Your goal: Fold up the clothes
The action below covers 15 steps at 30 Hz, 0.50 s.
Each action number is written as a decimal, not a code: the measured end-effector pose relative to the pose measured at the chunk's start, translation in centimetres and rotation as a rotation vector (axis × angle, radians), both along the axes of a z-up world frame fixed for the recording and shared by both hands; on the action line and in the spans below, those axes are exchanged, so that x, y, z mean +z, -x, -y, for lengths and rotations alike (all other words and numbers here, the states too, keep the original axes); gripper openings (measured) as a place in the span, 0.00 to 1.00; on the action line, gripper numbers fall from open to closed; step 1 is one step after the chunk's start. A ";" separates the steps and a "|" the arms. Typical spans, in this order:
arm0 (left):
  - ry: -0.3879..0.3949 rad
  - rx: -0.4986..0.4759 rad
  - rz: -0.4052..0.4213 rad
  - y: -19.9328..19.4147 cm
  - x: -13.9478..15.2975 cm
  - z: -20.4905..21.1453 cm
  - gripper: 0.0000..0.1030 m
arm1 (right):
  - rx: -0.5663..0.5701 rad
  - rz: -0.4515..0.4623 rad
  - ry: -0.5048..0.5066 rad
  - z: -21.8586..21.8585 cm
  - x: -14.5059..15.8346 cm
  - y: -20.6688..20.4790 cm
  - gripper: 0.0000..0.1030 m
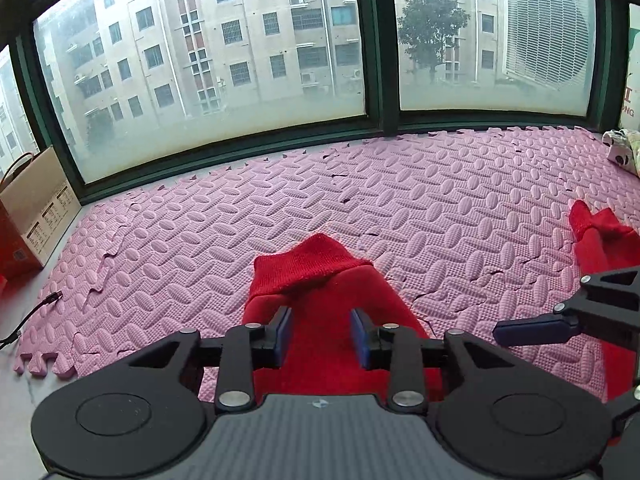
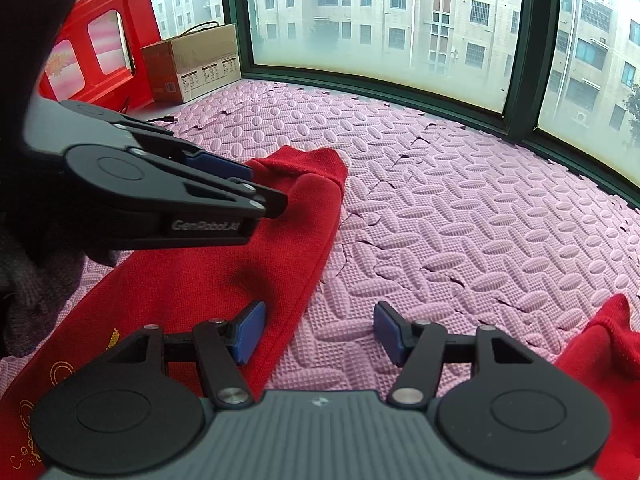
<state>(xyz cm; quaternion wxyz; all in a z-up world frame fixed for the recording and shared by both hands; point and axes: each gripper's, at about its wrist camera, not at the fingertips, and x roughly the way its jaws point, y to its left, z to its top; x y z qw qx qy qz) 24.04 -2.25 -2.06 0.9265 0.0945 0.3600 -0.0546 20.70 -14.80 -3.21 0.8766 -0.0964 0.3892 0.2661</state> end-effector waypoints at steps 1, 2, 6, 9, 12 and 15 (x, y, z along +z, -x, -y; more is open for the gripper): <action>-0.012 0.003 -0.005 -0.4 -0.3 0.1 0.35 | 0.000 0.000 -0.001 0.0 0.0 0.0 0.59; -0.033 0.015 -0.011 -0.9 -0.7 0.1 0.35 | 0.001 0.000 -0.001 0.0 0.0 0.0 0.59; 0.016 0.050 -0.032 -1.4 -1.1 -1.7 0.36 | 0.005 -0.002 -0.004 0.1 0.0 -0.1 0.59; 0.065 0.051 -0.034 -0.1 0.1 -2.5 0.39 | 0.001 -0.012 -0.014 0.3 0.2 -0.2 0.59; 0.068 0.003 -0.027 2.6 1.0 -2.1 0.45 | -0.013 -0.024 -0.033 0.7 0.5 -0.1 0.60; 0.069 -0.035 -0.052 5.5 1.0 -1.8 0.45 | -0.004 -0.016 -0.026 0.8 0.9 0.7 0.60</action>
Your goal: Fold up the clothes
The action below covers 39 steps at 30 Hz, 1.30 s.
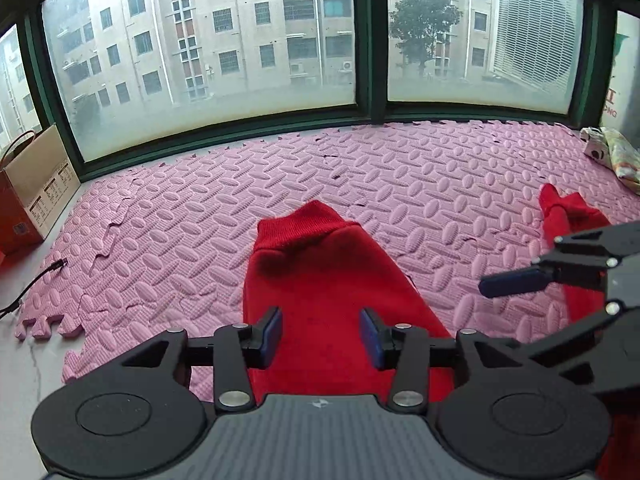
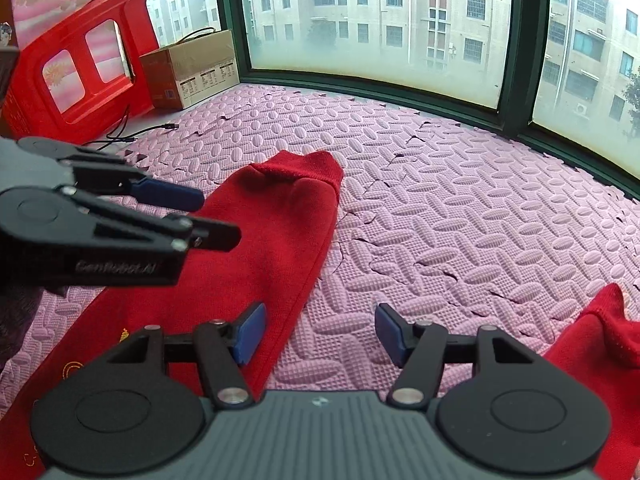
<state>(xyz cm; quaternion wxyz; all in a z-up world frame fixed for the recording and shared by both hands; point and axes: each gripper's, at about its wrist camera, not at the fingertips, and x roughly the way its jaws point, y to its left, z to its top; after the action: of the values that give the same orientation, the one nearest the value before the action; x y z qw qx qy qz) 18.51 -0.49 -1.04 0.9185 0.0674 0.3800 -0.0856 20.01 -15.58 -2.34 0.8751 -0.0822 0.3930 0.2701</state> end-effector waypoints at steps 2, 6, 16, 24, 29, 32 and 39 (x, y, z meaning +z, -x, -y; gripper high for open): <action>-0.008 -0.006 -0.013 2.0 -0.2 0.0 0.45 | 0.007 0.007 0.007 0.0 0.3 0.6 0.60; -0.059 -0.005 -0.015 5.1 -1.0 0.1 0.45 | 0.038 0.014 0.024 -0.2 0.5 2.0 0.60; -0.162 0.032 0.010 8.3 -1.4 -2.0 0.46 | 0.030 0.068 0.100 -0.3 1.0 4.6 0.64; -0.104 0.045 0.022 9.6 0.5 -1.6 0.45 | 0.095 0.086 0.169 -1.5 0.6 7.2 0.64; -0.089 -0.003 0.003 10.9 0.5 -0.2 0.47 | 0.104 0.082 0.134 -1.3 1.3 8.8 0.64; -0.144 -0.001 -0.022 11.5 -0.7 0.1 0.47 | 0.133 0.069 0.154 -2.1 0.7 10.0 0.64; -0.168 0.037 -0.036 12.9 -0.9 -1.9 0.47 | 0.159 0.090 0.141 -2.7 1.0 12.3 0.64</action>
<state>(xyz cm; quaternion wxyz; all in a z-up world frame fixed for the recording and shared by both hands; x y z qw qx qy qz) 5.61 1.37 -1.97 0.9042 0.1354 0.4034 -0.0376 7.68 -12.84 -1.39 0.8599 -0.1865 0.3634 0.3062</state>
